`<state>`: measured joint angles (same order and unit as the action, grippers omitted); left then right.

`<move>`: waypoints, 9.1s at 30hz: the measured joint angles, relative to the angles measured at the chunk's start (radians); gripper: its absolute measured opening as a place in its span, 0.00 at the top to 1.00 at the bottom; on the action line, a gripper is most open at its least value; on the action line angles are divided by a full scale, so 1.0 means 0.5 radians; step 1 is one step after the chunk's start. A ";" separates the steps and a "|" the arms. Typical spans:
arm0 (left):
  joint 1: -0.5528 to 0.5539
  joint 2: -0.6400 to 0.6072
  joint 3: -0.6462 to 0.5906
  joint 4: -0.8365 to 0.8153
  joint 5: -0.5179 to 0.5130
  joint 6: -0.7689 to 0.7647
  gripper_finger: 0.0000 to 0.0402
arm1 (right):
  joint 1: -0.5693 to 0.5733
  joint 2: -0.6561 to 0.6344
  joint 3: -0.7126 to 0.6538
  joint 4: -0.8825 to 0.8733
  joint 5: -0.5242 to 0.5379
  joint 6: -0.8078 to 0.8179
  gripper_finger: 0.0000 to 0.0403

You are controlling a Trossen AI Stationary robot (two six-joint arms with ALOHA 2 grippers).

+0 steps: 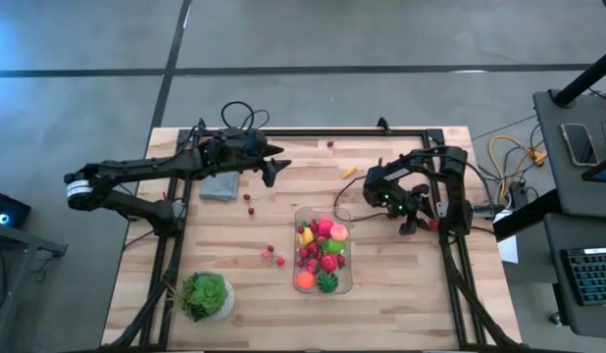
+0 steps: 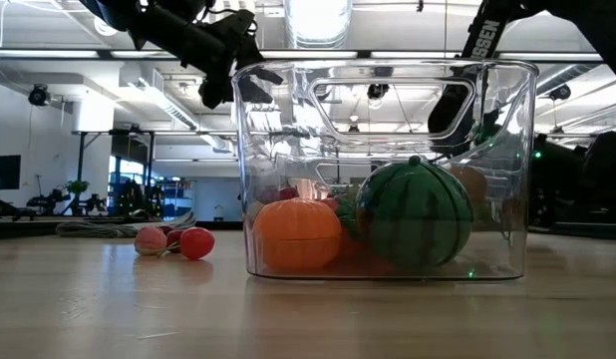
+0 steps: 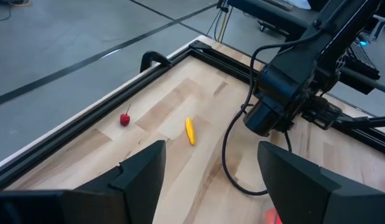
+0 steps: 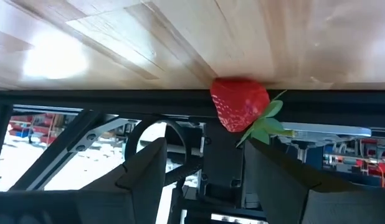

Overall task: Pick and placing Produce into tupperware
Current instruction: Put the strawberry into the transparent bin, then put the cherry into the transparent bin

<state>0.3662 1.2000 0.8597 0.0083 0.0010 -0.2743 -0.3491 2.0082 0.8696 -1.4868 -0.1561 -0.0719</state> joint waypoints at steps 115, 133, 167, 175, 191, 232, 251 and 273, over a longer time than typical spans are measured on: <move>0.097 -0.074 0.000 -0.082 0.130 0.194 0.40 | 0.024 -0.303 -0.115 0.128 -0.124 0.825 0.48; 0.097 -0.073 0.000 -0.084 0.085 0.194 0.40 | -0.025 -0.234 -0.180 0.241 -0.315 0.882 0.48; 0.097 -0.073 0.000 -0.086 0.085 0.197 0.40 | -0.057 -0.091 -0.221 0.334 -0.277 1.259 0.56; 0.097 -0.073 0.000 -0.086 0.085 0.197 0.40 | -0.057 -0.093 -0.223 0.343 -0.265 1.305 0.58; 0.097 -0.073 0.000 -0.089 0.085 0.197 0.40 | -0.057 -0.094 -0.227 0.348 -0.322 1.322 0.67; 0.106 -0.074 0.000 -0.095 0.086 0.198 0.40 | 0.007 -0.774 0.744 0.394 -0.265 1.962 0.71; 0.106 -0.075 0.000 -0.286 0.086 0.213 0.40 | 0.750 -0.699 1.420 0.902 -0.368 1.895 0.71; 0.107 -0.111 -0.005 -1.374 -0.189 0.300 0.40 | 0.794 -0.574 2.037 0.386 0.741 2.069 0.25</move>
<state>0.4198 1.1447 0.8574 -0.6786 -0.0935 -0.1243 0.0480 1.7210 1.8881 -1.2936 0.2146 0.9628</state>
